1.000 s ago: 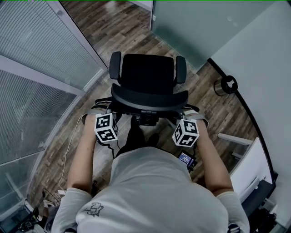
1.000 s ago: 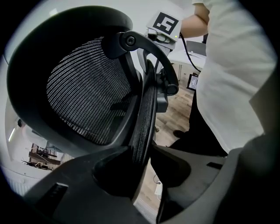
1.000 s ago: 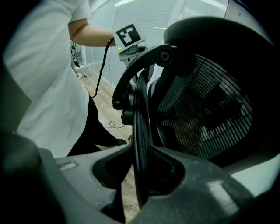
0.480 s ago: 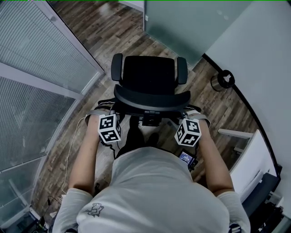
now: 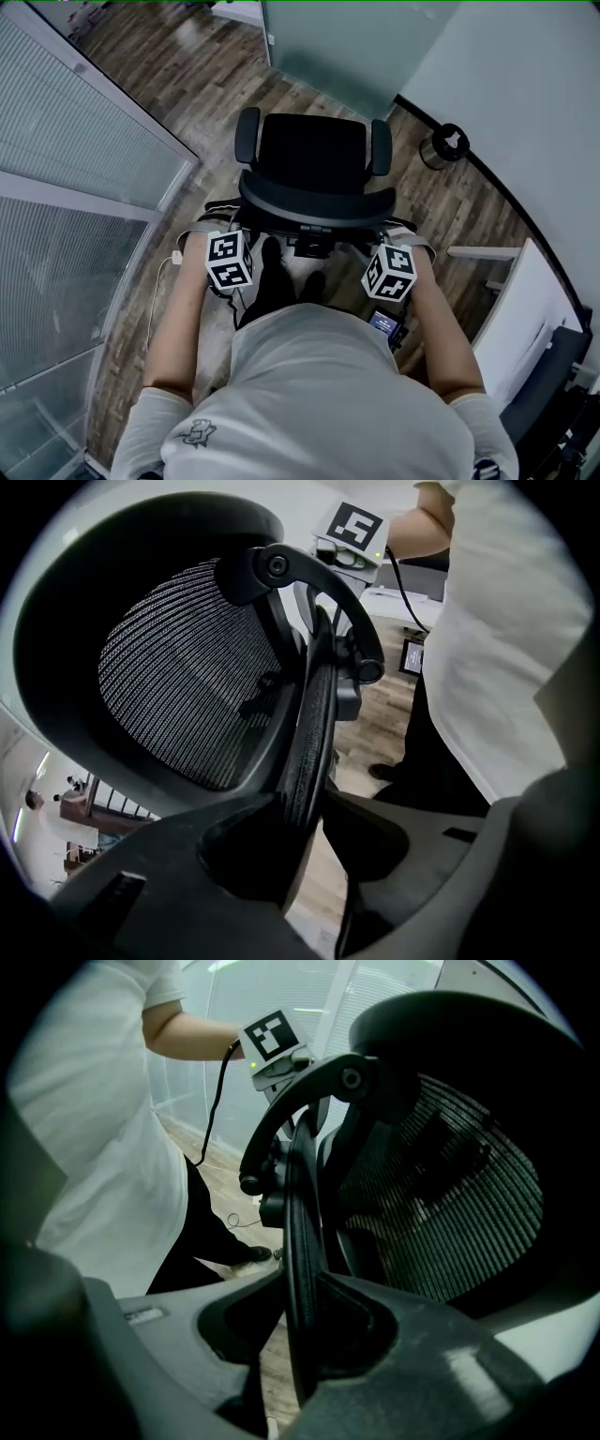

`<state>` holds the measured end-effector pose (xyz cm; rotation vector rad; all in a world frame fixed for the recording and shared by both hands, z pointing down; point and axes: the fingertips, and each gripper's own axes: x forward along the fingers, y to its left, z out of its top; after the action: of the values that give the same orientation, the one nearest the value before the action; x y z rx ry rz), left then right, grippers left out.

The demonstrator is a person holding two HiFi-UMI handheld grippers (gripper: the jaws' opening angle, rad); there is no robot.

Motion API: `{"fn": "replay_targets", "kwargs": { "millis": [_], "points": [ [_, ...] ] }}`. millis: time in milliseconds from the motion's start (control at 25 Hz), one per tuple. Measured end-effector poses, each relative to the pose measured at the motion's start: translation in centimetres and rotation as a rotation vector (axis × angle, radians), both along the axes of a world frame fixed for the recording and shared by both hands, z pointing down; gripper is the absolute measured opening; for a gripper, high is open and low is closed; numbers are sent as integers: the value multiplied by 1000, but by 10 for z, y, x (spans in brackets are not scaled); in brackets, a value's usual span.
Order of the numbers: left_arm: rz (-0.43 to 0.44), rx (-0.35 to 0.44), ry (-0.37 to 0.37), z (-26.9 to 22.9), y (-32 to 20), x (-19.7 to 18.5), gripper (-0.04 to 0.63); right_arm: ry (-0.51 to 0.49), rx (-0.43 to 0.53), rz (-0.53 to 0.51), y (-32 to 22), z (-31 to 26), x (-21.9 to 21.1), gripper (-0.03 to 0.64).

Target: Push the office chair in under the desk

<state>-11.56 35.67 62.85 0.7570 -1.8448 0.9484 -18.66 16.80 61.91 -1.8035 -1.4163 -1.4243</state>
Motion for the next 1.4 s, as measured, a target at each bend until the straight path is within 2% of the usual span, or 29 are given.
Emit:
{"fn": "replay_targets", "kwargs": {
  "millis": [400, 1400],
  "points": [
    [148, -7, 12, -1, -33, -48, 140, 1, -3, 156, -43, -1, -16, 101],
    [634, 3, 15, -2, -124, -149, 137, -2, 4, 627, -131, 0, -28, 104]
  ]
}}
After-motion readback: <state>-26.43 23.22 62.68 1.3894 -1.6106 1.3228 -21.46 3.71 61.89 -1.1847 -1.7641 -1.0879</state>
